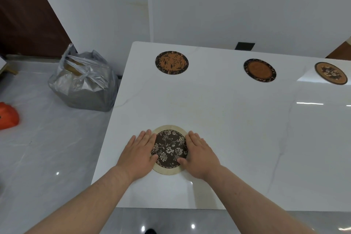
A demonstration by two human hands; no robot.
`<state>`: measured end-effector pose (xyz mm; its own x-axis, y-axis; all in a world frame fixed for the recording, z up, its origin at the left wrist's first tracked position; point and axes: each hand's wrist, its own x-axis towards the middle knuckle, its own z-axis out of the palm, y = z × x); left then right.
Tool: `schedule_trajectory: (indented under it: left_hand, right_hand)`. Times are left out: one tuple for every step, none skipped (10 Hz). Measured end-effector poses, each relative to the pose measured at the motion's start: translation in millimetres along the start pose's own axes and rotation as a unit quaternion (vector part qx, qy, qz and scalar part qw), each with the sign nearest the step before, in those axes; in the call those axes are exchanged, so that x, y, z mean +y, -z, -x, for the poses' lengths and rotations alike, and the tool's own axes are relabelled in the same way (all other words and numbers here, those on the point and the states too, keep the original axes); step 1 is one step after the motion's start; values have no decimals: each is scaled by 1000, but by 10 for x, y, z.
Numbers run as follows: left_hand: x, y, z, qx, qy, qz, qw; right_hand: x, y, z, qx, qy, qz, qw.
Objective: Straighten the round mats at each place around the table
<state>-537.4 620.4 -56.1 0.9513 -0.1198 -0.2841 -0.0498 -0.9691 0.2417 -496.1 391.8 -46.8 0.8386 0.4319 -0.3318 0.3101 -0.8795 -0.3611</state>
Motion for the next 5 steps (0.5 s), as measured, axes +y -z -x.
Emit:
schedule_trajectory:
  left_hand:
    - [66, 156, -30, -35, 21, 60, 997]
    - [142, 403, 20, -58, 58, 189, 979]
    - [305, 618, 178, -37, 69, 249, 965]
    - [573, 769, 337, 3, 73, 261, 963]
    - [899, 889, 491, 27, 70, 276, 958]
  right_hand:
    - [-18, 162, 23, 0, -19, -31, 999]
    - [12, 339, 174, 18, -59, -17, 998]
    - [116, 522, 443, 33, -93, -33, 995]
    - [337, 783, 793, 66, -106, -49, 991]
    - [614, 1103, 1178, 105, -119, -36, 987]
